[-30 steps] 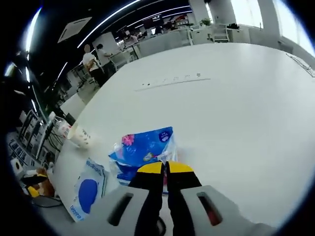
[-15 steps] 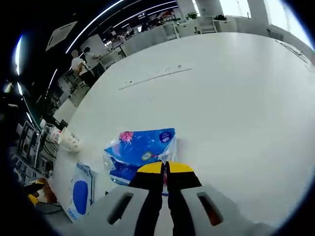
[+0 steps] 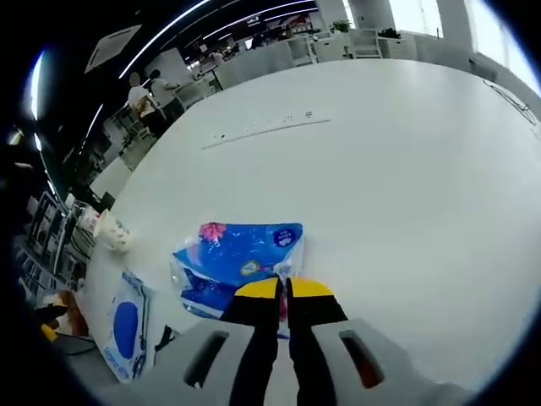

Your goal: Arrange the tabletop items into an orderly group along one side of the table until the central work area is clear of visible clutter.

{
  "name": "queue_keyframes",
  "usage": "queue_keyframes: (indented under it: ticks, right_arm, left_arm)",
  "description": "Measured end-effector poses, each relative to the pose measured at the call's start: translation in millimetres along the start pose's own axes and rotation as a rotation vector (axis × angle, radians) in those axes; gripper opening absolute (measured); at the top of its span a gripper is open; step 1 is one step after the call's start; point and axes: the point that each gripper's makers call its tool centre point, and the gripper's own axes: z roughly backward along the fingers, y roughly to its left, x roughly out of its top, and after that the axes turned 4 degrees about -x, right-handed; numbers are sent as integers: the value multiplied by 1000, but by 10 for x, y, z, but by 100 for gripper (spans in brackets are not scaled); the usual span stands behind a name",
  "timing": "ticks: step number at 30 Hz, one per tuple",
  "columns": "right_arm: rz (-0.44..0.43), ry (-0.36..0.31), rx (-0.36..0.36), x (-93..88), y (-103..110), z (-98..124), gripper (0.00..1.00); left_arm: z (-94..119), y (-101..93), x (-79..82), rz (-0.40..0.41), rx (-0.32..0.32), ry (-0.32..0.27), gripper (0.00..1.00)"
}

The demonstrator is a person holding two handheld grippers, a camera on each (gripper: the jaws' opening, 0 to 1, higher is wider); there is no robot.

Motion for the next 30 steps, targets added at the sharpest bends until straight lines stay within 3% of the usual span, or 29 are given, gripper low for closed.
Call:
queue_keyframes:
  ticks: [19, 30]
  right_arm:
    - [23, 1, -12, -35, -106, 94, 10]
    - [51, -14, 6, -65, -40, 213, 12]
  left_arm:
    - [-39, -61, -36, 3, -30, 19, 66]
    - [-47, -126, -50, 0, -41, 11, 67]
